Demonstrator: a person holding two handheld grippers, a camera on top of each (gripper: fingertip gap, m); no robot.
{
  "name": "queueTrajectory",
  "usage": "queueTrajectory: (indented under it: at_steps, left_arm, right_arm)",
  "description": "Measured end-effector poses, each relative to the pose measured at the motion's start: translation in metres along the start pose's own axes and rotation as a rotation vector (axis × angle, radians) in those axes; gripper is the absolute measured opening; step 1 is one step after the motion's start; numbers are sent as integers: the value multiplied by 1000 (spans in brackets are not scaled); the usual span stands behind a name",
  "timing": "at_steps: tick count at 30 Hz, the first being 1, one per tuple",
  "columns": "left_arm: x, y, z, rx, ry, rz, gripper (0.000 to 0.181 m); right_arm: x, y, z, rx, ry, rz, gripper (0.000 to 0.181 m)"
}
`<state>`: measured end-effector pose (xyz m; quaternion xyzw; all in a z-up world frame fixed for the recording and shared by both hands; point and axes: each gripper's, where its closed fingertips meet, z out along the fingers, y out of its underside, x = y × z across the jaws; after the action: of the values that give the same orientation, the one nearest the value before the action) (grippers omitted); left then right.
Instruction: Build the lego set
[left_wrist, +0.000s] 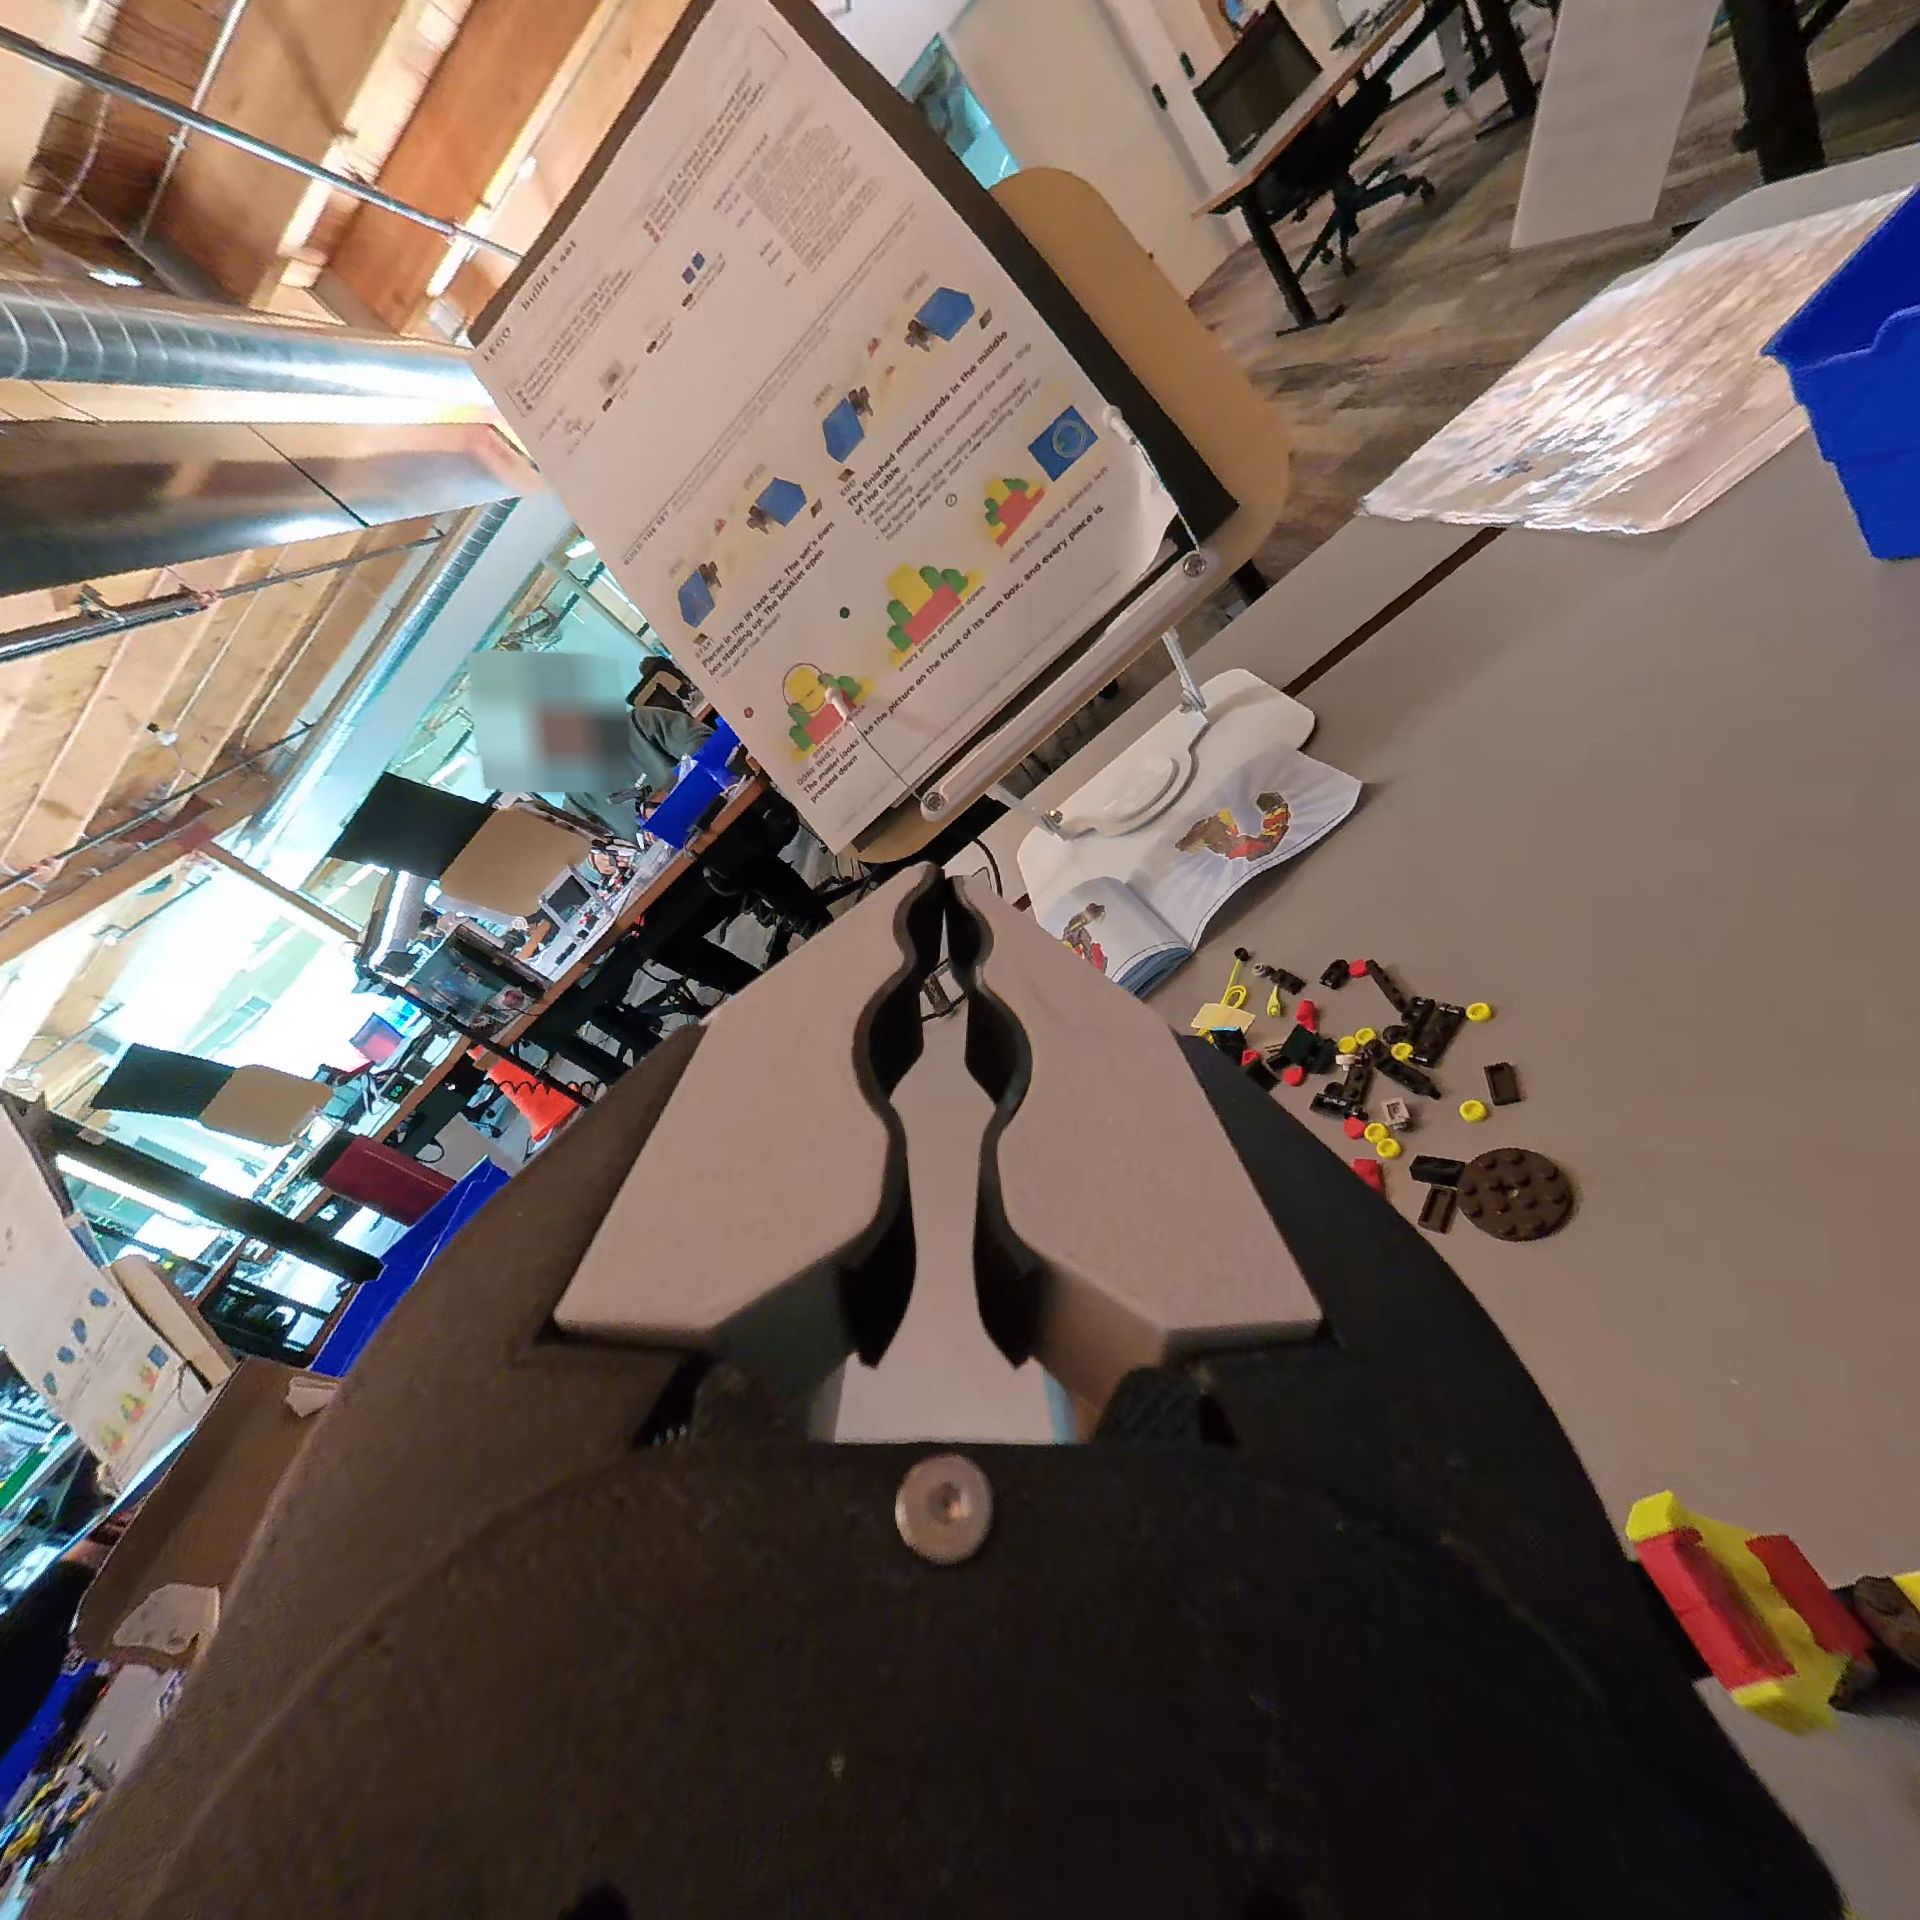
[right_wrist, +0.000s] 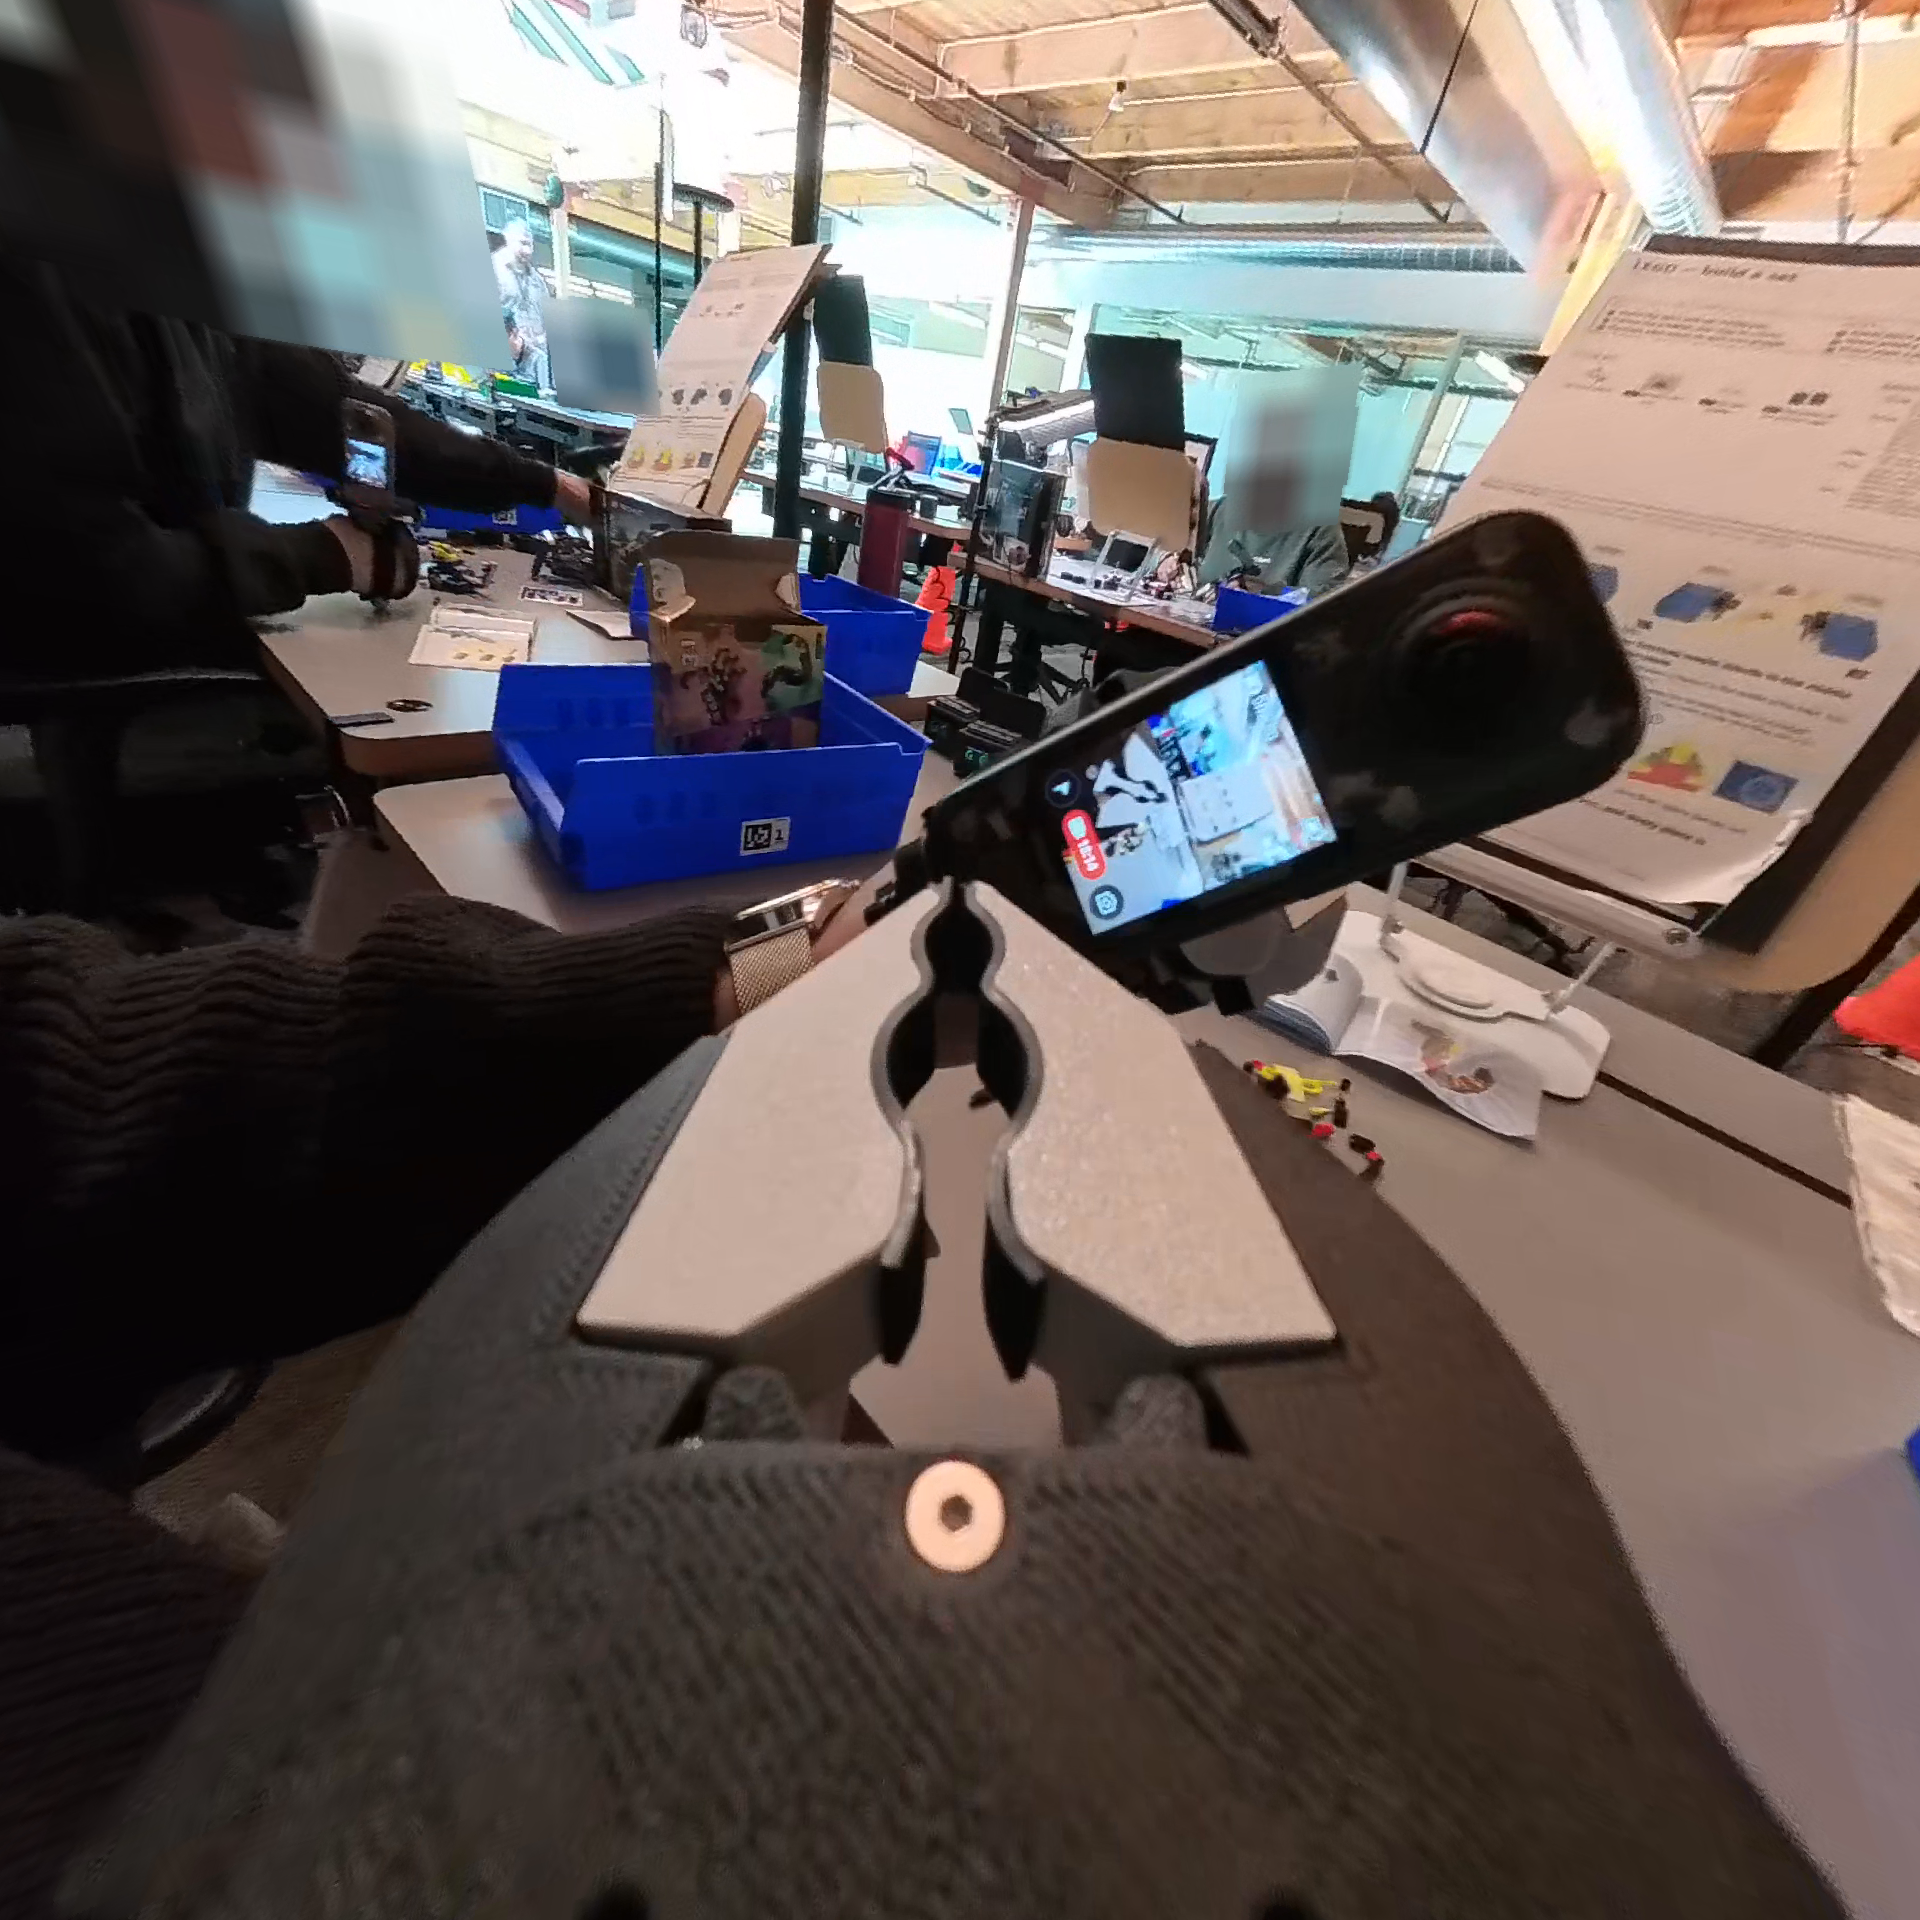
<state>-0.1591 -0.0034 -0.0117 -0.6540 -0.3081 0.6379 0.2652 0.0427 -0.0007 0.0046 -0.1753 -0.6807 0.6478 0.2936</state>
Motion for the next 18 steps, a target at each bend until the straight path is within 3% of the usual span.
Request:
queueTrajectory:
  at_steps: [12, 18]
  left_arm:
    - [-19, 11, -2, -24, -101, 62, 0]
    - [-35, 18, -1, -72, -212, 216, 0]
  right_arm:
    - [-3, 5, 3, -46, -53, 149, 0]
    - [3, 11, 3, -60, -107, 277, 0]
